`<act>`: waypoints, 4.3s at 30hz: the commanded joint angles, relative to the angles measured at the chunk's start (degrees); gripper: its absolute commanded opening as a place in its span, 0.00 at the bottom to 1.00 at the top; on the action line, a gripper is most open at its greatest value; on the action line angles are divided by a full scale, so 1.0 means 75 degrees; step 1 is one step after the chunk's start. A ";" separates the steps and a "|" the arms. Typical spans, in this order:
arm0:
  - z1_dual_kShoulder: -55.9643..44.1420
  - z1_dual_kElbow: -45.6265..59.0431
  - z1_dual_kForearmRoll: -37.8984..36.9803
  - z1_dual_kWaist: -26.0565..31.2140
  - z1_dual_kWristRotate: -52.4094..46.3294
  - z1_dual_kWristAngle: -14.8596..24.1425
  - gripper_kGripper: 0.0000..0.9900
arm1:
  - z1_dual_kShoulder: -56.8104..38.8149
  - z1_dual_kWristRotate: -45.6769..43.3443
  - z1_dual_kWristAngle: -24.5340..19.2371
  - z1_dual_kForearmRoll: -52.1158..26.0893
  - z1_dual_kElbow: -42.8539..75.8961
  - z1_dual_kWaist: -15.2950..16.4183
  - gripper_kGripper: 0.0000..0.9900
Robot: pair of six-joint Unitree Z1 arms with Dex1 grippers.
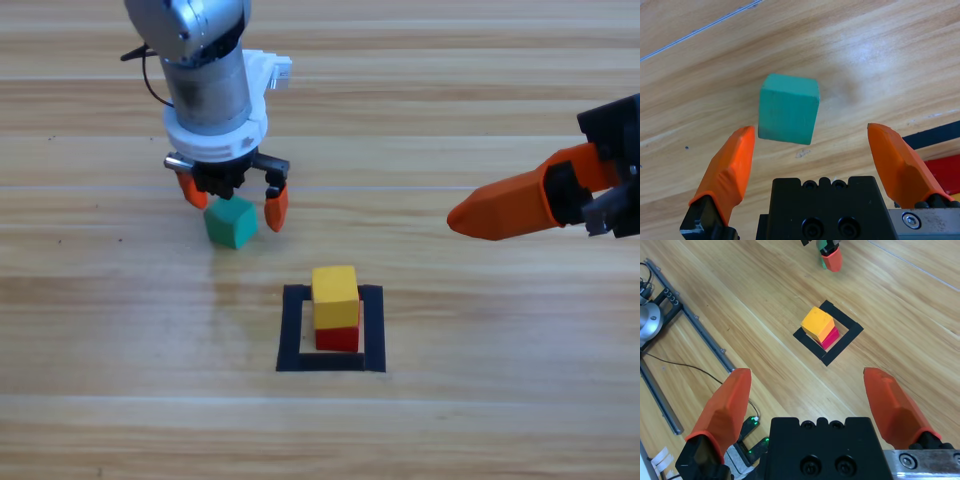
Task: Stack the blocks in the rectangular block: red at the bottom, yellow in the middle, green on top
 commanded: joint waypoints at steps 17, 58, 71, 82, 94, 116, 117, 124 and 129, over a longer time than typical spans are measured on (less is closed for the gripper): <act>0.0697 0.0588 -0.0749 0.0018 0.0165 0.0097 0.94 | -0.0215 0.0062 -0.0301 0.0516 -0.0004 -0.0131 1.00; -0.0475 -0.1487 0.1326 -0.0240 -0.2249 -0.0102 0.04 | -0.0485 0.0401 -0.0336 0.0516 0.0067 -0.0131 1.00; -0.0744 -0.2295 0.2556 -0.1763 -0.2261 -0.0231 0.00 | -0.0496 0.0331 -0.0336 0.0692 -0.0168 -0.0131 1.00; -0.0850 -0.2143 0.2568 -0.2420 -0.2308 -0.0371 0.00 | -0.0309 0.0085 -0.0336 0.0938 -0.0648 -0.0131 1.00; -0.0862 -0.1862 0.2568 -0.2490 -0.3327 -0.0325 0.00 | -0.0180 0.0003 -0.0453 0.1044 -0.0531 -0.0131 1.00; -0.0674 -0.1580 0.2568 -0.3099 -0.5319 0.0203 0.00 | -0.0274 -0.0583 -0.0746 0.0950 0.0008 -0.0131 1.00; -0.0651 -0.1592 0.2568 -0.3099 -0.5319 0.0215 0.00 | -0.0285 -0.0688 -0.0734 0.0962 0.0020 -0.0131 1.00; -0.0393 -0.1803 0.2556 -0.3099 -0.5120 0.0203 0.00 | -0.0403 -0.1263 -0.0535 0.1220 0.0102 -0.0131 1.00; -0.0252 -0.1897 0.2556 -0.3099 -0.5120 0.0203 0.00 | -0.0391 -0.1392 -0.0406 0.1302 0.0102 -0.0131 1.00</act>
